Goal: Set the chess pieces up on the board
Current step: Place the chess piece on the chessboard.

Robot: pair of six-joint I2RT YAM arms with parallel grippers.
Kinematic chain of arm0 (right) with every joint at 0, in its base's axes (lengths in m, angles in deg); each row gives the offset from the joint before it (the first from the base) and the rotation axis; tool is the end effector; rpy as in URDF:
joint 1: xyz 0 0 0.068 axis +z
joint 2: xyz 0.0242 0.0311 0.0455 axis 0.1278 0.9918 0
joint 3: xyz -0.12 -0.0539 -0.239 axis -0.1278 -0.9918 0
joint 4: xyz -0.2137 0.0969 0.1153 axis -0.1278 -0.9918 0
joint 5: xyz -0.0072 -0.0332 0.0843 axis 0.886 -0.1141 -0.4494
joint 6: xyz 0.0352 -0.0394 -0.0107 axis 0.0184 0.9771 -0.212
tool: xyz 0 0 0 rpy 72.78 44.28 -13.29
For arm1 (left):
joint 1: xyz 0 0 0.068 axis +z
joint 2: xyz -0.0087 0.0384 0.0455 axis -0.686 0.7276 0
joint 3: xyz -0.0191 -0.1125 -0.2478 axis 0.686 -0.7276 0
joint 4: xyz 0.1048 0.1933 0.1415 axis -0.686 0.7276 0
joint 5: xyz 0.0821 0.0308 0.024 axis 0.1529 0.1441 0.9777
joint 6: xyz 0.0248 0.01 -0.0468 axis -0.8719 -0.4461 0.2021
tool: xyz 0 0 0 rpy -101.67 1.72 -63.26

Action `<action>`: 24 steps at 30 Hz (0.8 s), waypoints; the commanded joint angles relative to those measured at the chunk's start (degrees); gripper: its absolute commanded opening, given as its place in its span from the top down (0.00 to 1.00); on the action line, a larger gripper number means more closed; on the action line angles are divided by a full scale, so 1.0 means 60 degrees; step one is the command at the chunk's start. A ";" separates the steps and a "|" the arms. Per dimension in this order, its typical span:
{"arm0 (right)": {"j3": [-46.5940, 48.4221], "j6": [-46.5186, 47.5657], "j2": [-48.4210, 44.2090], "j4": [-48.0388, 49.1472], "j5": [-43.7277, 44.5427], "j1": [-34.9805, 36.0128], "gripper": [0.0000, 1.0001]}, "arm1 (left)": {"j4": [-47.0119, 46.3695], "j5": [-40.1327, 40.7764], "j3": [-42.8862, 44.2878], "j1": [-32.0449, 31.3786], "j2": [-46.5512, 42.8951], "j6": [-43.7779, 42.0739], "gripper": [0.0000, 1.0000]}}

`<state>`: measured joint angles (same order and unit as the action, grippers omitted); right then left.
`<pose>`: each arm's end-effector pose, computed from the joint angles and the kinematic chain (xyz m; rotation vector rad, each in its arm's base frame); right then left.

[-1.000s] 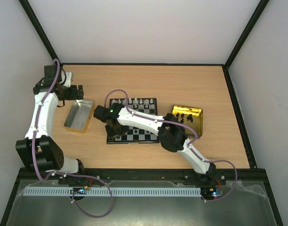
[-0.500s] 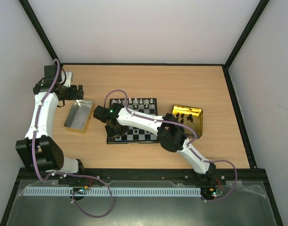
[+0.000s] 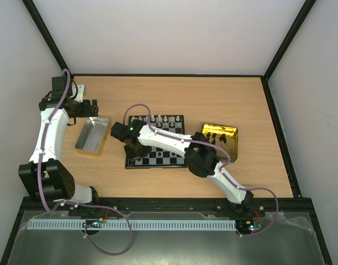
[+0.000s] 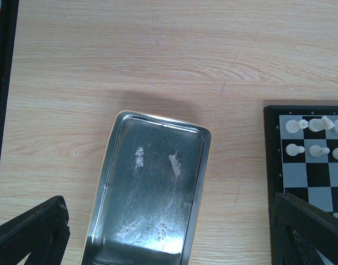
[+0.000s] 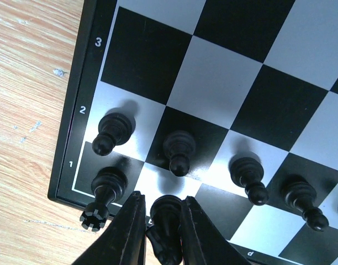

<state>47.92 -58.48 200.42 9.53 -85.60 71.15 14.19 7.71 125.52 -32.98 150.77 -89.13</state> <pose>0.2068 0.4335 0.1923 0.6550 -3.0316 -0.3766 0.2917 0.0480 0.3275 -0.0694 2.4583 -0.0652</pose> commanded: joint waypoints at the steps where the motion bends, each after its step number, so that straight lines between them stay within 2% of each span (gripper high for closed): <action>1: 0.0230 0.0034 0.0165 -0.0024 0.0140 -0.0058 0.84 | 0.0081 -0.0119 -0.0049 0.0050 -0.0113 0.0049 0.00; 24: 0.0165 0.0063 0.0235 0.0130 -0.0160 -0.0072 0.83 | -0.0001 -0.0148 -0.0024 0.0043 -0.0012 0.0049 0.00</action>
<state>47.92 -58.46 200.75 10.47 -86.69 70.95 14.14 7.32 125.52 -32.98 150.79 -89.13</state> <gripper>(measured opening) 0.171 0.995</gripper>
